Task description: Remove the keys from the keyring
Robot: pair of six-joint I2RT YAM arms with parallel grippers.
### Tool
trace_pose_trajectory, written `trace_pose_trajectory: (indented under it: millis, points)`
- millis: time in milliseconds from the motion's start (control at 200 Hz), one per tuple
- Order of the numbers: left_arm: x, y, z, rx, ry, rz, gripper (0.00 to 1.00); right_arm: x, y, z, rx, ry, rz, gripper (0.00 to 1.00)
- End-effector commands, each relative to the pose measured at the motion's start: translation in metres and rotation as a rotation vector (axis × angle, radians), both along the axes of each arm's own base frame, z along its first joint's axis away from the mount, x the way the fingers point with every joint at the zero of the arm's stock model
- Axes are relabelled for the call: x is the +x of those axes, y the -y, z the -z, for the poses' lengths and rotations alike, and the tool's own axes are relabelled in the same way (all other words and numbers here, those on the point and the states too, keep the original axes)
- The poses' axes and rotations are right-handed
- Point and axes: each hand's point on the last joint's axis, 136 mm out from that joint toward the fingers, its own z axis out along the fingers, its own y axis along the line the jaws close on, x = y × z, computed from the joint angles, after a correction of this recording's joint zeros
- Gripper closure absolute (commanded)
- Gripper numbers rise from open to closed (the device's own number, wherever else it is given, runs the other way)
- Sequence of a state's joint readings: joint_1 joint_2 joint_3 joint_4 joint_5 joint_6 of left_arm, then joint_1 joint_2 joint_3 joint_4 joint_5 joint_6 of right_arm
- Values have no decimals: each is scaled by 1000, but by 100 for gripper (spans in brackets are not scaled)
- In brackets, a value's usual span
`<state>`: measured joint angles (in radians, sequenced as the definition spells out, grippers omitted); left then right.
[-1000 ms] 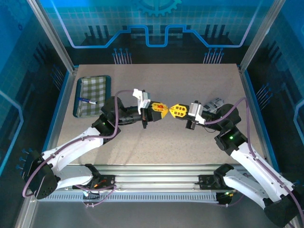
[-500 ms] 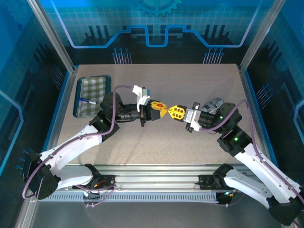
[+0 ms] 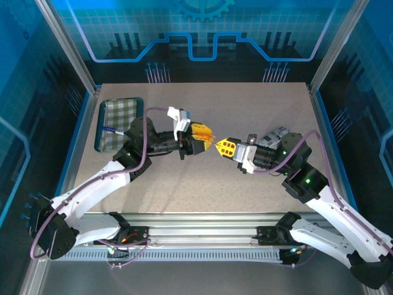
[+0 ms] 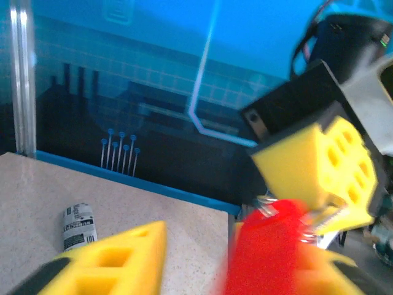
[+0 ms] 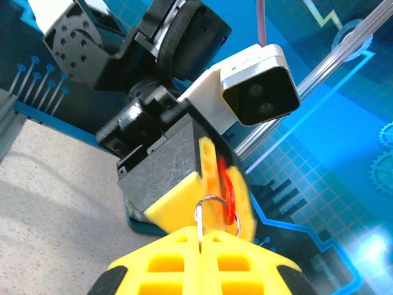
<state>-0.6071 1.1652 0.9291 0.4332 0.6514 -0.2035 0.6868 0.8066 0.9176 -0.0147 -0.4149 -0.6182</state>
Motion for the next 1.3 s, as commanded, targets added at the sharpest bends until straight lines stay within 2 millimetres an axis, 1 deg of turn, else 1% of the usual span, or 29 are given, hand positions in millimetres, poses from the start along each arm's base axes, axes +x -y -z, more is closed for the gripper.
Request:
trace_pose_trajectory:
  millis: [0, 60, 155, 225, 335, 420, 540, 621, 676, 811, 916, 1026, 1141, 1296]
  points:
    - [4, -13, -25, -42, 91, -71, 57, -10, -5, -12, 26, -65, -58, 100]
    - [3, -13, -21, -33, 103, -72, 50, -9, -7, -14, 30, -85, -64, 100]
    - [2, -13, -18, -23, 127, -72, 44, -7, -8, -16, 26, -117, -62, 100]
    - [0, -12, -15, 1, 146, -63, 42, -5, -9, -18, 23, -137, -53, 100]
    - [-3, -12, -9, 35, 157, -63, 34, -3, -9, -20, 18, -159, -48, 100]
    - [3, -20, -3, 37, 162, -137, 33, -1, -9, -21, 12, -175, -39, 100]
    - [14, -33, 9, 59, 179, -254, 25, -1, -8, -23, 9, -183, -36, 100]
    - [20, -41, 13, 79, 191, -317, 23, 0, -8, -23, 5, -188, -32, 100]
    - [20, -43, 12, 83, 208, -332, 19, 1, -8, -23, 4, -192, -27, 100]
    - [16, -43, 4, 73, 263, -328, 19, 5, -8, -23, 9, -218, -19, 100]
    - [19, -48, 2, 86, 295, -368, 19, 8, -8, -22, 5, -241, -4, 100]
    - [15, -48, -3, 74, 319, -355, 19, 10, -8, -22, 5, -259, 5, 100]
    - [2, -40, -9, 47, 358, -303, 20, 13, -8, -22, 6, -277, 17, 100]
    - [-10, -27, -16, 31, 405, -248, 18, 14, -9, -25, 16, -285, 17, 100]
